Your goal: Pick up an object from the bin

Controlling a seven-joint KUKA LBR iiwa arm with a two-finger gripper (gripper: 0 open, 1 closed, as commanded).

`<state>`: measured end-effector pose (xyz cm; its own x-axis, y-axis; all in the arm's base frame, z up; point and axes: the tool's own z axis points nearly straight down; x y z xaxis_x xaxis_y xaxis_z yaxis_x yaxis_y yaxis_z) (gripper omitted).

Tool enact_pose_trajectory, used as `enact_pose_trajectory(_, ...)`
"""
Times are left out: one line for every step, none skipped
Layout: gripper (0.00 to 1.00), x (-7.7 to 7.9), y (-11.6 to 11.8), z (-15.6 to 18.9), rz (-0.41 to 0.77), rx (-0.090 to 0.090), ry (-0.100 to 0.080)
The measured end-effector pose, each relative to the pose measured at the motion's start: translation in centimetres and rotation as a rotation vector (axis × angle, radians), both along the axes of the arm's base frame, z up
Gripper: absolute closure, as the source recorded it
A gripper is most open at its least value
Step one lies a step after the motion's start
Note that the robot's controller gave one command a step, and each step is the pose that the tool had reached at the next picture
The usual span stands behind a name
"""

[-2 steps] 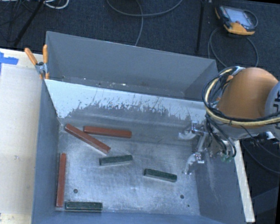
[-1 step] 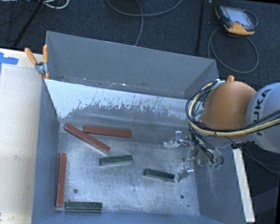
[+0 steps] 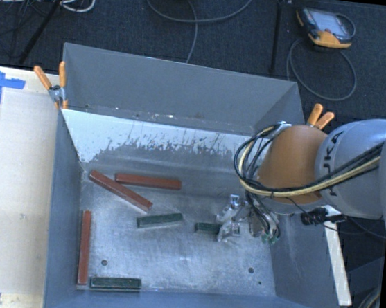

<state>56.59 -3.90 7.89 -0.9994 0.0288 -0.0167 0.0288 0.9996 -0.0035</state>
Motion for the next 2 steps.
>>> enact_pose_trajectory(1.0, 0.0, 0.0, 0.0, 0.0, 0.0, 0.0)
enact_pose_trajectory(1.0, 1.0, -0.4, 13.1, 0.067, 0.003, 0.015)
